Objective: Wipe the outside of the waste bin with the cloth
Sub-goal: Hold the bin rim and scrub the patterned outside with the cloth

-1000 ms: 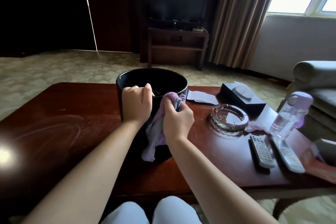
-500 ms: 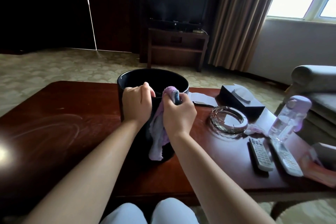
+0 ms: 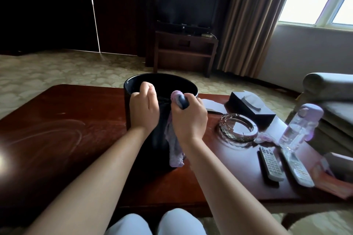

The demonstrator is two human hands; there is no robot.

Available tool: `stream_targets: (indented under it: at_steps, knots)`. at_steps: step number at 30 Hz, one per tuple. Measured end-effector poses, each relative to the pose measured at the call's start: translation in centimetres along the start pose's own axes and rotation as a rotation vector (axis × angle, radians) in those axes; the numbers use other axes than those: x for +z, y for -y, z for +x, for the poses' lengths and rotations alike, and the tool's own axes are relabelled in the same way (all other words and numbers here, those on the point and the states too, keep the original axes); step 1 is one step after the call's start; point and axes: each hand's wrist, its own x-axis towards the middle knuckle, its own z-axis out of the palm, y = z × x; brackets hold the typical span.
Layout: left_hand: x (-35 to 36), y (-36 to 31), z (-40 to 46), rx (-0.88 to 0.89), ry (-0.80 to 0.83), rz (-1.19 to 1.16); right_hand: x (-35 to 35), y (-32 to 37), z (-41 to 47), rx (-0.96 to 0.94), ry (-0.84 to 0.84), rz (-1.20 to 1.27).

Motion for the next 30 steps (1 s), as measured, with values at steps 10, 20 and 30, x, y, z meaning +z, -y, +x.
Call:
stream_targets:
  at_steps: [10,20,30]
  knots:
    - [-0.1,0.1,-0.1,0.098,-0.008,0.074,0.6,-1.8,-1.6,0.027,-0.114,0.268]
    - [0.8,1.4,-0.1,0.159,0.067,0.206,0.5,-4.0,-2.3,0.197,-0.15,0.423]
    - [0.7,1.3,0.1,0.309,0.044,0.299,2.5,-5.5,-2.9,0.241,-0.062,0.322]
